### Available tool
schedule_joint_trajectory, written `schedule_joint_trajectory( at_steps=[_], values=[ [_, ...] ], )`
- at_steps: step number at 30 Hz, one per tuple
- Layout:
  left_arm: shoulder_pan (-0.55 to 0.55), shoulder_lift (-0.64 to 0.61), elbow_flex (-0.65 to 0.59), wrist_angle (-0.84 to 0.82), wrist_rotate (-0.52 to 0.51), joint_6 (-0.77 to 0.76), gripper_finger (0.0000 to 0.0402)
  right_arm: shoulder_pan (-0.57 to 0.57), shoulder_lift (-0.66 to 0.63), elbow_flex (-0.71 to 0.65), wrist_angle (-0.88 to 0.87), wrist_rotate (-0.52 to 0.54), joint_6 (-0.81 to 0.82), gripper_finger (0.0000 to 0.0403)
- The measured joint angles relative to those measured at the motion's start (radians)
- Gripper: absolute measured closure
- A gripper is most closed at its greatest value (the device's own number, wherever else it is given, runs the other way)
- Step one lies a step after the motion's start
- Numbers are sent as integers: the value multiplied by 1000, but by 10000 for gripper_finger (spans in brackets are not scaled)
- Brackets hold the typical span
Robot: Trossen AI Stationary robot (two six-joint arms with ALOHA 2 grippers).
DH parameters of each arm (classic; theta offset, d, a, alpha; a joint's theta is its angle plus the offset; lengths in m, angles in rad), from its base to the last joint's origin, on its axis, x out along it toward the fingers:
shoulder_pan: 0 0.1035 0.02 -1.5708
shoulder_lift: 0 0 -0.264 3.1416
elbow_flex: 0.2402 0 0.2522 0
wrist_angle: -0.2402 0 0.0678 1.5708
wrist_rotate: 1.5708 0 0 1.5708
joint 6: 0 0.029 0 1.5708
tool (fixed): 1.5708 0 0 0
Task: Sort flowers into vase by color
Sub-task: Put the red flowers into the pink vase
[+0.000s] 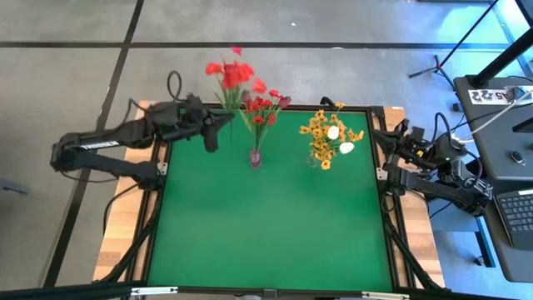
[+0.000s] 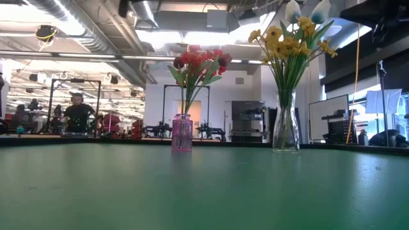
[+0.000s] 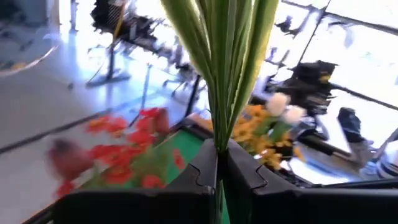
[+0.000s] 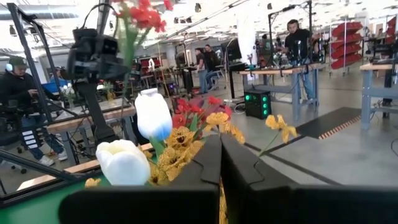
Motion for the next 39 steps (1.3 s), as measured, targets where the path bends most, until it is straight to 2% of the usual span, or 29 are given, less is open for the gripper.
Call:
schedule_joint_trajectory(
  at_steps=[8, 14, 20, 29, 39],
  values=[
    [-86, 15, -304, 480, -35, 38, 398, 0, 0, 0, -24, 1, 7, 400],
    [-97, 83, -447, 715, -34, 35, 398, 0, 0, 0, -22, 9, -1, 400],
    [-97, 215, -461, 831, -33, 40, 398, 0, 0, 0, -23, 8, -1, 402],
    [-80, 403, -461, 1020, -78, 144, 398, 0, 0, 0, -38, -1, -2, 402],
    [-37, 522, -461, 1058, -90, 144, 398, 0, 0, 0, -62, -3, -3, 403]
  ],
)
